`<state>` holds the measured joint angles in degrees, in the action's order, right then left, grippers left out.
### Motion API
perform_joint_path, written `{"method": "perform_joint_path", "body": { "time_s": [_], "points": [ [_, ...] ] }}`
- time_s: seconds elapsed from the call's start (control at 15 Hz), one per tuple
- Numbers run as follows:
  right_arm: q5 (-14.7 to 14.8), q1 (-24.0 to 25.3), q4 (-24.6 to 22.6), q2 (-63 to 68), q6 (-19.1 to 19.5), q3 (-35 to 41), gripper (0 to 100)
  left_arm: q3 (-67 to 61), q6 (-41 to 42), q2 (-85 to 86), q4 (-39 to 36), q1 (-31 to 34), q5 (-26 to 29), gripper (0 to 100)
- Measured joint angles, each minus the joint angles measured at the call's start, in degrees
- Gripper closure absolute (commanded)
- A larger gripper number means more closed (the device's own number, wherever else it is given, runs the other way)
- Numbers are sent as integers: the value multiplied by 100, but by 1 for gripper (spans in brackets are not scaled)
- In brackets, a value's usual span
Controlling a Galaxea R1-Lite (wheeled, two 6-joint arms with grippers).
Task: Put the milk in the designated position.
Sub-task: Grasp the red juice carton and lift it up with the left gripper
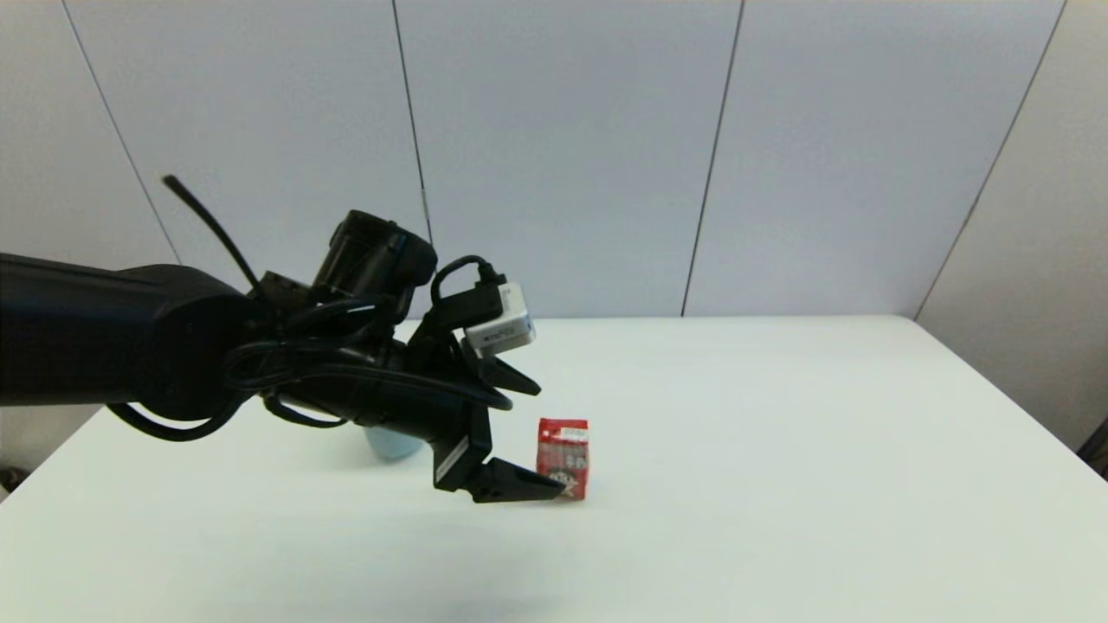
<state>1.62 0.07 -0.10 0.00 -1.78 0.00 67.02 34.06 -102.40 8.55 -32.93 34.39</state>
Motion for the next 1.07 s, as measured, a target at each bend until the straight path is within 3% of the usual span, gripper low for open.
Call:
{"method": "perform_joint_path", "body": {
  "time_s": [0.53, 1.07],
  "points": [
    [-2, 0, 0, 0, -9, 0, 0, 135, -96, -479, -1, 357, -27, 0],
    [0, 0, 2, 0, -4, 0, 0, 273, -77, -829, 10, 228, -13, 0]
  ]
}}
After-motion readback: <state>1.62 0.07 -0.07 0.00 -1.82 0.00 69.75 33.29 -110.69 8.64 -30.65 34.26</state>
